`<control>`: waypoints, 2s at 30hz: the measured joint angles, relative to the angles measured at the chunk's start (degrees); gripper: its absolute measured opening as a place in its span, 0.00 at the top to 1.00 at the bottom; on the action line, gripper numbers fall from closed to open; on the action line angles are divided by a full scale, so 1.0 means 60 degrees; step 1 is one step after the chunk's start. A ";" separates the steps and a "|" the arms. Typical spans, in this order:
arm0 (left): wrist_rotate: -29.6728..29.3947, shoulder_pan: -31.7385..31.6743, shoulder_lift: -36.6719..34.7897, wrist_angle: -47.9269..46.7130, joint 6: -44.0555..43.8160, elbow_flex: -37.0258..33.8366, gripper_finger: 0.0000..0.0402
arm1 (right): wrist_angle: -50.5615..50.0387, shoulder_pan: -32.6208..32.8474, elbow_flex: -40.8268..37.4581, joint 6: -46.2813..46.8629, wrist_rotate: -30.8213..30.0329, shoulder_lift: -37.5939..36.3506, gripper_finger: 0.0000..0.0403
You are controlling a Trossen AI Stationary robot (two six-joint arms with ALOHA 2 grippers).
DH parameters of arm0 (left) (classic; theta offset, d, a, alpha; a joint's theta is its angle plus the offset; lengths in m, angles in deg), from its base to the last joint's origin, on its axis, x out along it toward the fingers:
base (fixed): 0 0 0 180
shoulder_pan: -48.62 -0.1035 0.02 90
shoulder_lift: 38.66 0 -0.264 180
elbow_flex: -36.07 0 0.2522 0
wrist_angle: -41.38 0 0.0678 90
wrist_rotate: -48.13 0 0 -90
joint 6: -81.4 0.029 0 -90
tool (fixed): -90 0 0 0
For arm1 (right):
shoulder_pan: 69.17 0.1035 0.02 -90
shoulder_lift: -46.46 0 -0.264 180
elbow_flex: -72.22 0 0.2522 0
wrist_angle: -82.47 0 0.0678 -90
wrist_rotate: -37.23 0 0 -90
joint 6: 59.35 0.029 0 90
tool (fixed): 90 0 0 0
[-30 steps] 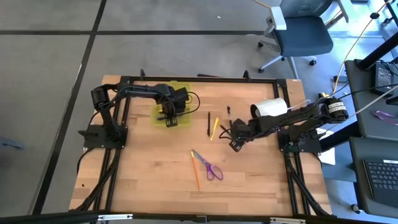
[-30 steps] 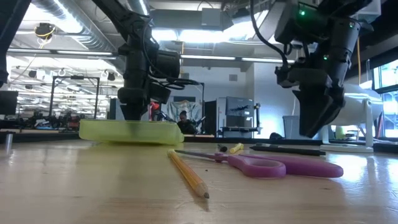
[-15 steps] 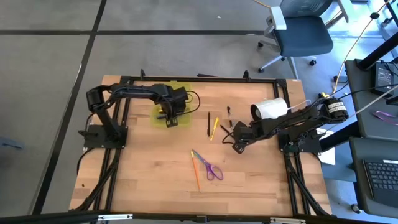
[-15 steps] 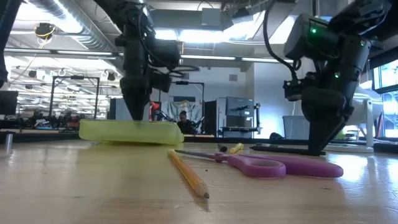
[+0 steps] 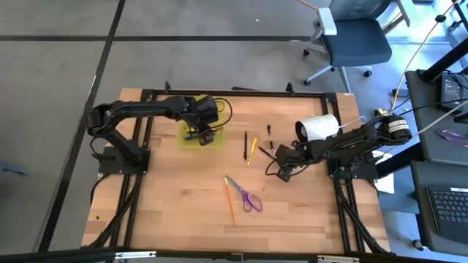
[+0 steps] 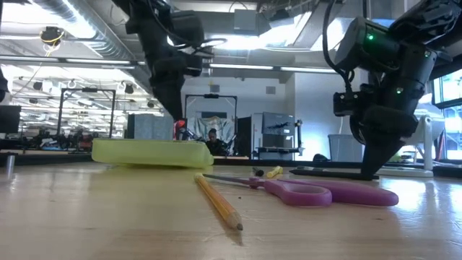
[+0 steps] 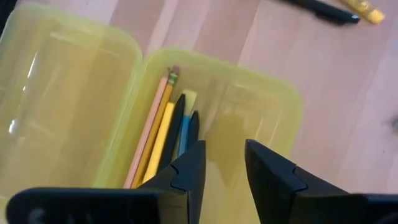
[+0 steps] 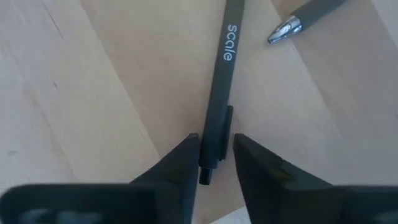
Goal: Pick & place school supplies into a supply box
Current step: Put the black pen into the yellow supply box
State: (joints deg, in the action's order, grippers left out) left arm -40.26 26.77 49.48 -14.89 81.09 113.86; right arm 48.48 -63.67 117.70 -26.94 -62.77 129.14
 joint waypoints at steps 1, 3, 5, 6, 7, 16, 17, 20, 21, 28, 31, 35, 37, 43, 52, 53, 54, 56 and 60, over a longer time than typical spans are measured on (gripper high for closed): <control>0.0000 0.0028 -0.0028 0.0044 0.0000 0.0000 0.74 | 0.0007 0.0000 -0.0003 -0.0016 0.0004 0.0000 0.76; -0.0005 0.0115 -0.0051 0.0280 -0.0053 0.0000 0.75 | 0.0010 -0.0004 -0.0004 -0.0024 0.0007 0.0007 0.81; -0.0007 0.0190 -0.0051 0.0339 -0.0229 0.0000 0.74 | 0.0004 -0.0004 -0.0006 -0.0103 0.0010 0.0007 0.85; -0.0009 0.0232 -0.0051 0.0368 -0.0351 0.0000 0.74 | -0.0001 -0.0004 -0.0007 -0.0128 0.0011 0.0007 0.87; -0.0009 0.0280 -0.0051 0.0386 -0.0446 0.0000 0.74 | 0.0007 -0.0004 -0.0007 -0.0129 0.0011 0.0011 0.88; -0.0005 0.0843 -0.0043 0.0385 -0.0794 0.0000 0.75 | 0.0033 -0.0007 0.0002 0.0050 0.0081 0.0025 0.85; 0.0029 0.0904 -0.0046 0.0405 -0.0806 0.0000 0.75 | 0.0017 -0.0007 0.0033 0.0047 0.0114 0.0028 0.86; 0.0477 0.1041 -0.0181 0.0635 -0.0856 0.0000 0.77 | -0.0080 -0.0007 0.0237 -0.0030 0.0180 0.0041 0.87; 0.0683 0.1099 -0.0224 0.0876 -0.0860 0.0000 0.77 | -0.0104 -0.0007 0.0321 -0.0117 0.0234 0.0055 0.87; 0.1730 0.1588 -0.0398 0.2648 -0.0838 0.0000 0.79 | -0.0124 0.0035 0.1167 -0.0483 0.0496 0.0073 0.87; 0.1712 0.1751 -0.0404 0.3245 -0.0757 0.0000 0.79 | -0.0095 0.0150 0.1462 -0.0518 0.0449 -0.0010 0.87; 0.1789 0.1890 -0.0408 0.3597 -0.0594 0.0000 0.79 | -0.0067 0.0346 0.1590 -0.0514 0.0372 -0.0503 0.87; 0.1979 0.1905 -0.0408 0.3684 -0.0574 0.0000 0.80 | -0.0062 0.0452 0.1596 -0.0493 0.0121 -0.0923 0.87; 0.2885 0.2041 -0.0408 0.5174 -0.0354 0.0000 0.82 | 0.0042 0.0716 0.1610 -0.0425 -0.0917 -0.2346 0.87; 0.2420 0.2288 -0.0418 0.5529 -0.0425 0.0000 0.83 | 0.0136 0.0889 0.1618 -0.0450 -0.2333 -0.4416 0.89; 0.2320 0.2331 -0.0415 0.5737 -0.0560 0.0000 0.82 | 0.0283 0.0895 0.1618 -0.0492 -0.2399 -0.4574 0.89; 0.2267 0.2384 -0.0418 0.5984 -0.0679 0.0000 0.82 | 0.0471 0.0896 0.1618 -0.0562 -0.2457 -0.4703 0.89; 0.2229 0.2473 -0.0415 0.6582 -0.0853 0.0000 0.81 | 0.0872 0.0896 0.1618 -0.0802 -0.2491 -0.4861 0.89; 0.2178 0.2646 -0.0415 0.7699 -0.0976 0.0000 0.79 | 0.1568 0.0896 0.1618 -0.1332 -0.2492 -0.4896 0.89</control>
State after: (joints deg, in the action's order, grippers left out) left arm -27.19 42.65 46.99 31.31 75.23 113.86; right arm 57.89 -58.30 127.41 -34.93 -77.72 99.76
